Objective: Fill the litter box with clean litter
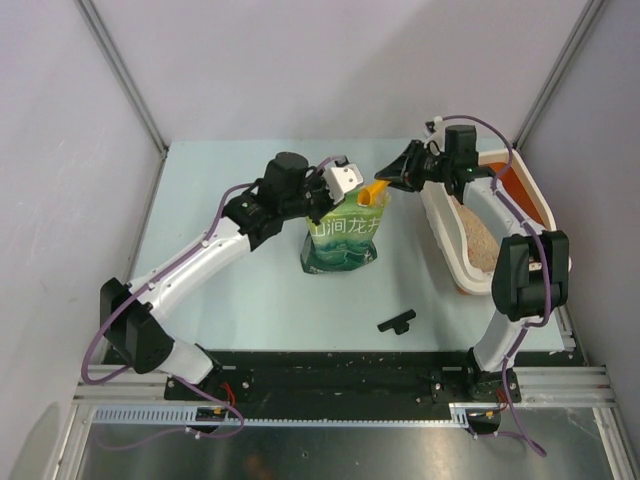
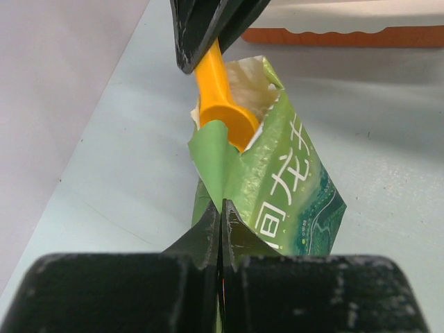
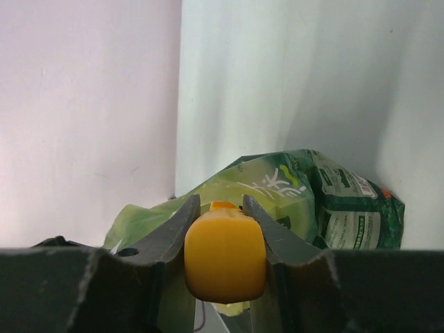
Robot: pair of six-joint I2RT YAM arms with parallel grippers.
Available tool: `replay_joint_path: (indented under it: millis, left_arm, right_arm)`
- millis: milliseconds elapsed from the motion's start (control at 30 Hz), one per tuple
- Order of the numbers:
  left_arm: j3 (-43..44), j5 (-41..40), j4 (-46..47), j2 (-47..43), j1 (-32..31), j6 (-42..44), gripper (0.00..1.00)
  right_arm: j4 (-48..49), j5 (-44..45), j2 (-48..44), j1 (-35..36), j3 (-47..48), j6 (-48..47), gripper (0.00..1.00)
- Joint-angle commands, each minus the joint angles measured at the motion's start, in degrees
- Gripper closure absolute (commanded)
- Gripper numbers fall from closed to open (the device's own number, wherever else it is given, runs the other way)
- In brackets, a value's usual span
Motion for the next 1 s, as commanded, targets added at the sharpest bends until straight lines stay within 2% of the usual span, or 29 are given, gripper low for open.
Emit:
replay_joint_path:
  millis: [0, 400, 700, 967]
  left_arm:
    - [0.39, -0.42, 0.74, -3.21, 0.13, 0.02, 1.00]
    - [0.91, -2.62, 0.74, -2.60, 0.39, 2.75, 1.00]
    - [3.55, -2.98, 0.74, -0.49, 0.39, 2.75, 1.00]
    - [4.69, -3.15, 0.74, 0.30, 0.39, 3.18, 1.00]
  right_arm:
    - [5.13, -0.26, -1.97, -2.42, -0.08, 7.29, 1.00]
    - [0.30, 2.98, -8.30, -7.69, -1.13, 13.01, 1.00]
    - [5.66, -0.70, -12.35, -11.12, -6.31, 14.51, 1.00]
    - [16.38, -6.85, -12.70, -14.11, -10.71, 17.93, 1.00]
